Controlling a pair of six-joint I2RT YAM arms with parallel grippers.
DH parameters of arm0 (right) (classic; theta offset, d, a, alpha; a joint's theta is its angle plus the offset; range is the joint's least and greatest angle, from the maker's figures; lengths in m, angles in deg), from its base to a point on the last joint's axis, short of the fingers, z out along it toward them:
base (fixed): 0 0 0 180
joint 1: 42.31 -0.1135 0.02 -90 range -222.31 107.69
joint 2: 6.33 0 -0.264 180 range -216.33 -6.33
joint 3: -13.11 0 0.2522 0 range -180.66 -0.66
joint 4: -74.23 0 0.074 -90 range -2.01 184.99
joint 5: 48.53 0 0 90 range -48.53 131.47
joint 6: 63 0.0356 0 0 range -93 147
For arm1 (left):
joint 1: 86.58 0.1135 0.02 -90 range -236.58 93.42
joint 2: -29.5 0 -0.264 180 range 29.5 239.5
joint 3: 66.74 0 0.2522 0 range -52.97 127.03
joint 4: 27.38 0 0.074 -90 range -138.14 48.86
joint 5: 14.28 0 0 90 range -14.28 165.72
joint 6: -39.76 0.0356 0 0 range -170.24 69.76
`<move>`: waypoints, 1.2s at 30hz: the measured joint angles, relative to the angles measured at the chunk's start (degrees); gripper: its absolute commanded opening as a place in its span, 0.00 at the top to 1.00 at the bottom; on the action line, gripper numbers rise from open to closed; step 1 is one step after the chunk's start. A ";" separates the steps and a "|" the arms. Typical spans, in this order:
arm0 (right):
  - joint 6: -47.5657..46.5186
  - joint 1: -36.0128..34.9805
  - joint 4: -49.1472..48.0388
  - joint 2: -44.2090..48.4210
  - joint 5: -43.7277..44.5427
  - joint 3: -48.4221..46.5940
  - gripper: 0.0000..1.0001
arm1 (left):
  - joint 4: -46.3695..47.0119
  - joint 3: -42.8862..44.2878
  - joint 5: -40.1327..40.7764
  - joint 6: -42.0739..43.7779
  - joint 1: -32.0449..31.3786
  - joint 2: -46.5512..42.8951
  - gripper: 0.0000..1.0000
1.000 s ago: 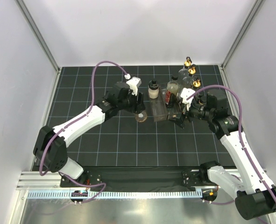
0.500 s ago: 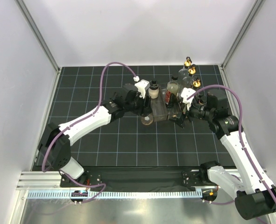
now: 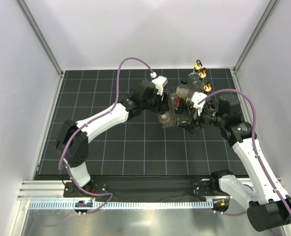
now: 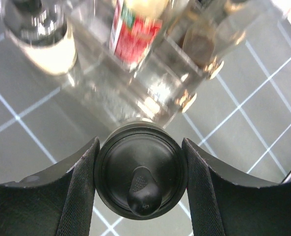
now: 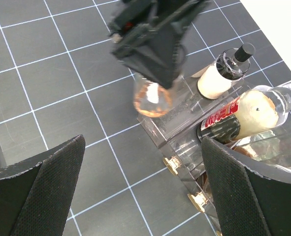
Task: Organize the condiment bottles
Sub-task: Place the bottle in the storage box.
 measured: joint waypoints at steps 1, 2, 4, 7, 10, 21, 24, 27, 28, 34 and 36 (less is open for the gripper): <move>0.04 0.02 -0.02 0.00 0.00 0.00 0.00 | 0.11 1.36 0.02 0.00 0.00 0.87 1.00; 0.07 0.11 -0.02 0.00 0.00 0.00 0.00 | 0.28 2.58 0.07 0.02 0.00 1.73 1.00; 0.09 0.26 -0.02 0.02 0.00 0.00 0.00 | 0.35 4.79 0.24 0.11 0.00 3.26 1.00; 0.09 0.39 0.00 0.15 -0.02 0.00 0.00 | 0.42 8.22 0.68 0.48 0.00 5.81 1.00; 0.09 0.50 -0.02 0.39 -0.11 0.00 0.00 | 0.15 10.62 1.14 1.27 0.00 7.98 1.00; 0.09 1.03 0.00 0.74 -0.42 0.00 0.00 | -0.61 12.04 2.16 3.15 0.46 13.49 0.89; 0.09 1.05 -0.02 0.74 -0.46 0.00 0.00 | -0.50 12.04 2.14 3.30 0.52 14.14 0.75; 0.09 1.09 -0.02 0.74 -0.46 0.00 0.00 | -0.46 12.17 2.12 3.30 0.52 14.80 0.58; 0.09 1.09 0.00 0.74 -0.46 0.00 0.00 | -0.46 12.22 2.12 3.28 0.52 15.04 0.55; 0.09 1.44 -0.02 0.74 -0.50 0.00 0.00 | -0.15 12.28 2.08 3.13 0.52 16.96 0.41; 0.09 1.73 -0.02 0.74 -0.52 0.00 0.00 | -0.09 12.28 2.03 3.06 0.52 17.22 0.33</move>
